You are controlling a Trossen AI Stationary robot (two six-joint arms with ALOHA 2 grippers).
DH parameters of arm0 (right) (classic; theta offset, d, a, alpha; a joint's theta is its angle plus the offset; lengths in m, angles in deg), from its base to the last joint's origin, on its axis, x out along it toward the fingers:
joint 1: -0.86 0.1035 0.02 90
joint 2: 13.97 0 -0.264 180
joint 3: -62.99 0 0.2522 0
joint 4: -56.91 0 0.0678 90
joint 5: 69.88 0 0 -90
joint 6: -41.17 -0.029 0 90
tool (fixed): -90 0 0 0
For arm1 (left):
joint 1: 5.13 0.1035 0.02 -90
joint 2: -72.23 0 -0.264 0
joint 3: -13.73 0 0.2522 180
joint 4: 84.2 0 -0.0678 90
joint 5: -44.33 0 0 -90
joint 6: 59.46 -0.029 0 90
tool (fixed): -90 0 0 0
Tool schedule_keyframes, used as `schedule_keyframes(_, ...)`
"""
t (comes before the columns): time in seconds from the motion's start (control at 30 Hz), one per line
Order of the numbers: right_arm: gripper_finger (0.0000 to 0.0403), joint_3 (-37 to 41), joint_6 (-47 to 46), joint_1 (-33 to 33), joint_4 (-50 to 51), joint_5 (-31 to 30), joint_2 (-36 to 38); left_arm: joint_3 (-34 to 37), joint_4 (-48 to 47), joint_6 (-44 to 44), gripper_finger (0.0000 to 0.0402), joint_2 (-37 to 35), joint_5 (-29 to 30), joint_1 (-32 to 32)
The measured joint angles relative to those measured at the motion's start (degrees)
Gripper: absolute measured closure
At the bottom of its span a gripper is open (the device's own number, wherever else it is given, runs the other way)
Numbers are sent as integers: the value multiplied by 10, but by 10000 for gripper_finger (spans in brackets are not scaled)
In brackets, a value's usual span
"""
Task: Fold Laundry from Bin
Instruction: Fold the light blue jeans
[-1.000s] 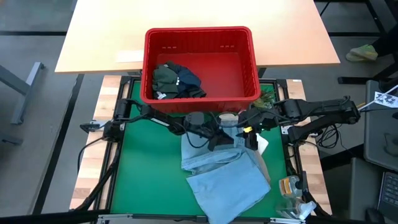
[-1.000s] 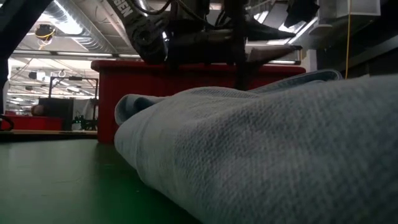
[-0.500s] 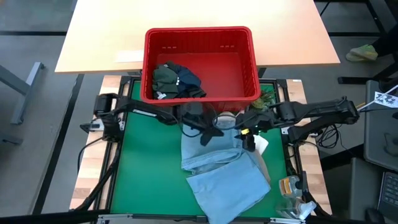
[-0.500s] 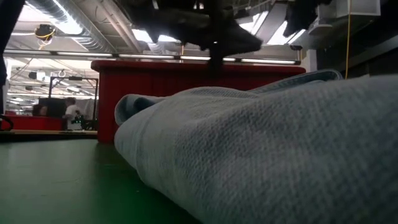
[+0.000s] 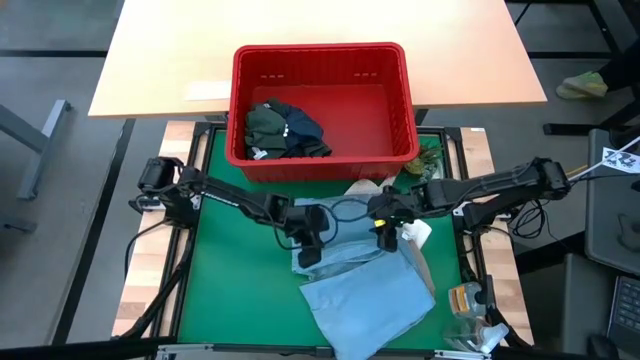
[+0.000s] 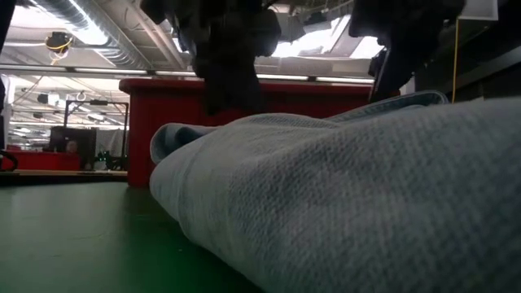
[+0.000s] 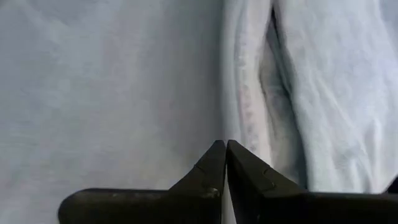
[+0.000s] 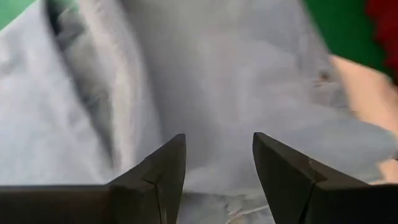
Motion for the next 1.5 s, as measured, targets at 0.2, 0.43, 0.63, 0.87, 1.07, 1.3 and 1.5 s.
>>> schedule_keyframes(0.2, 217, -17, -101, -34, 22, -58, 1, 0, 6, 11, 389, 0, 4, -18)
schedule_keyframes(0.43, 217, -18, -225, -92, 107, -11, 1, 0, 6, 11, 389, 0, 42, -27)
schedule_keyframes(0.63, 217, -18, -277, -101, 98, 3, 0, 0, 5, 11, 389, 0, 56, -27)
schedule_keyframes(0.87, 217, -18, -308, -101, 84, -1, -27, 0, -6, -18, 388, 0, 56, -27)
schedule_keyframes(1.07, 217, -18, -306, -101, 83, -1, -69, 0, -36, -24, 388, 0, 57, -27)
schedule_keyframes(1.3, 240, -18, -277, -101, 81, 8, -95, 0, -89, -24, 388, 0, 58, -27)
schedule_keyframes(1.5, 366, -18, -242, -101, 70, 8, -98, 0, -137, -19, 388, 0, 49, -31)
